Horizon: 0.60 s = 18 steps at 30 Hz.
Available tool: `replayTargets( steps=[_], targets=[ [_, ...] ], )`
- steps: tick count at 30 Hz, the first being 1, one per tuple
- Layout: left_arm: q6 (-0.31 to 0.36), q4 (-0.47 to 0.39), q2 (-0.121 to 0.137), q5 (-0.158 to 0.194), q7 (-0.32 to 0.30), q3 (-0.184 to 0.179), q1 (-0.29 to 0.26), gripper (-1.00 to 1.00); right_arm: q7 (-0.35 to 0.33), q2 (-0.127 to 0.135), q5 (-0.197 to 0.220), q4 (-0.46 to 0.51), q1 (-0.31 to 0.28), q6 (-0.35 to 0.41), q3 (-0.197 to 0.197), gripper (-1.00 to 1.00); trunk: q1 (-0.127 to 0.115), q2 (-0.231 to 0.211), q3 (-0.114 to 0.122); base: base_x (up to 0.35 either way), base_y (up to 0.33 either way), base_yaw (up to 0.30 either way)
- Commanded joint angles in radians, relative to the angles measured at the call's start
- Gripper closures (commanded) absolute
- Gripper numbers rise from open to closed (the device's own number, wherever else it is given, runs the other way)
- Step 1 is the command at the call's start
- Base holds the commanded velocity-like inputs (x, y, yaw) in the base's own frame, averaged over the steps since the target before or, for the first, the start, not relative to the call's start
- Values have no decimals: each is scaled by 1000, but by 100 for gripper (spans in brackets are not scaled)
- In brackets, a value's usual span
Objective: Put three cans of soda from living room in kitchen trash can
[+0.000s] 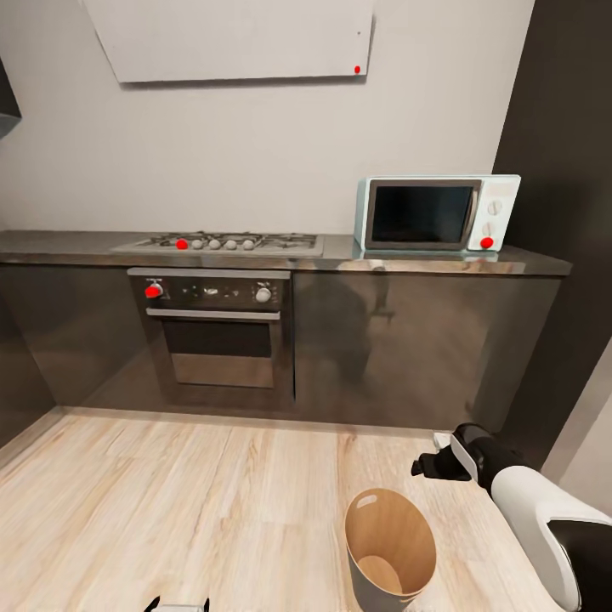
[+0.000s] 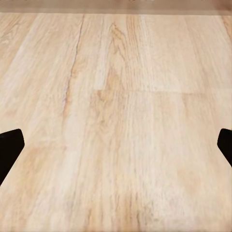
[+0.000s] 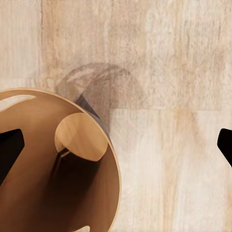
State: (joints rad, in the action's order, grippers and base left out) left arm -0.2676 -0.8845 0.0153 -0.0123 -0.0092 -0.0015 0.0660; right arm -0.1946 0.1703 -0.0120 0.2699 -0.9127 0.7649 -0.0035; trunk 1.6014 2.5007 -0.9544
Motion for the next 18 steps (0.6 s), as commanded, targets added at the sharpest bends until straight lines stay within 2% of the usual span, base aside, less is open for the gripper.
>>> replayTargets(
  steps=[1, 9, 18],
  targets=[
    [0, 0, 0, 0, 0, 0, 0, -100, 0, 0, 0, 0, 0, 0, 0, -100, 0, 0, 0, 0, 0, 0],
    [0, -1, 0, 1, 0, 0, 0, -100, 1, -1, 0, -4, 0, -1, 0, -100, 0, 0, 0, 0, 0, 0],
    [0, -1, 0, 0, 0, 1, 0, -100, 1, -2, -2, -35, 16, -3, 1, -100, 4, 2, -35, 0, 0, 0]
  ],
)
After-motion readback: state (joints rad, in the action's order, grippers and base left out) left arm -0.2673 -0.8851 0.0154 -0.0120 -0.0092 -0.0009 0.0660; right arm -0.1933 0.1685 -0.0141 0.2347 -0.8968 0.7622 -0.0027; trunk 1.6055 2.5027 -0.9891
